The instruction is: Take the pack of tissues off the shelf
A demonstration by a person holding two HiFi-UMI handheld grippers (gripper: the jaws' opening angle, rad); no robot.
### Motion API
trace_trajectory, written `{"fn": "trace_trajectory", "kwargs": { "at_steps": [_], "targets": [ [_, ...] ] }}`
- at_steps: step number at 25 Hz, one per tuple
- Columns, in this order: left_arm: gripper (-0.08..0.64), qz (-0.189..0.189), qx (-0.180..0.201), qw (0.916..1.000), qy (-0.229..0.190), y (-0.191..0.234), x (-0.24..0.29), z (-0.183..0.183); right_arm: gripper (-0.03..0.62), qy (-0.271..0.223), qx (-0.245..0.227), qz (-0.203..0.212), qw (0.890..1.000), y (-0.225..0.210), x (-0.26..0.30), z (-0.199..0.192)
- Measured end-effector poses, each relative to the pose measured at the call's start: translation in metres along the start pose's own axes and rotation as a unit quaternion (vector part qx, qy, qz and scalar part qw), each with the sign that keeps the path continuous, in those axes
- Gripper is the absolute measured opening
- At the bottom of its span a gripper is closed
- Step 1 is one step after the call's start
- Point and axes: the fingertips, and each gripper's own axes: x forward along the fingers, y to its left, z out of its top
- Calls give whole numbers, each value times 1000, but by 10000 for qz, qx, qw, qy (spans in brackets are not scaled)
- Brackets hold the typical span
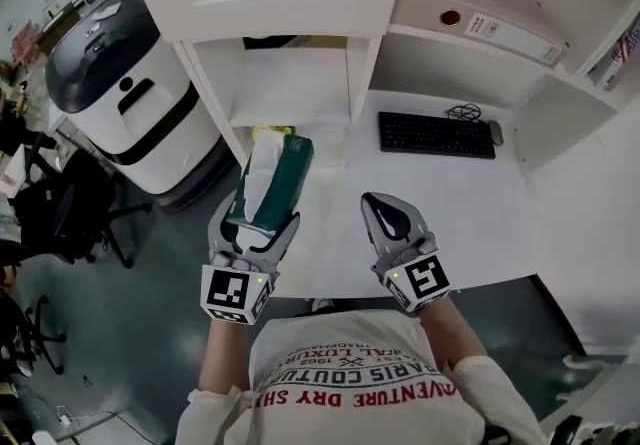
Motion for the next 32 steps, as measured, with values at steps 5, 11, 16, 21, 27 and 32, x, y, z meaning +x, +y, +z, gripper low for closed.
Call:
{"fn": "trace_trajectory", "kwargs": {
  "at_steps": [5, 11, 16, 21, 27, 32],
  "targets": [
    [426, -182, 122, 9998, -29, -14, -5, -1, 1, -48, 40, -96, 9999, -1, -4, 4],
    [426, -285, 233, 9993, -108, -19, -12, 9, 0, -286, -107, -411, 9987, -7, -12, 20],
    [426, -291, 208, 9992, -181, -19, -15, 17, 0, -237, -216, -391, 9987, -5, -15, 21],
    [426, -266, 213, 9992, -190, -20, -16, 17, 0, -119, -323, -348, 9988, 0, -19, 18],
    [428, -286, 191, 9993, -148, -23, -16, 18, 0, -50, -355, -414, 9985, 1, -25, 15],
    [430, -302, 181, 9993, -161, -26, -17, 18, 0, -24, -353, -403, 9986, 4, -28, 13]
  ]
}}
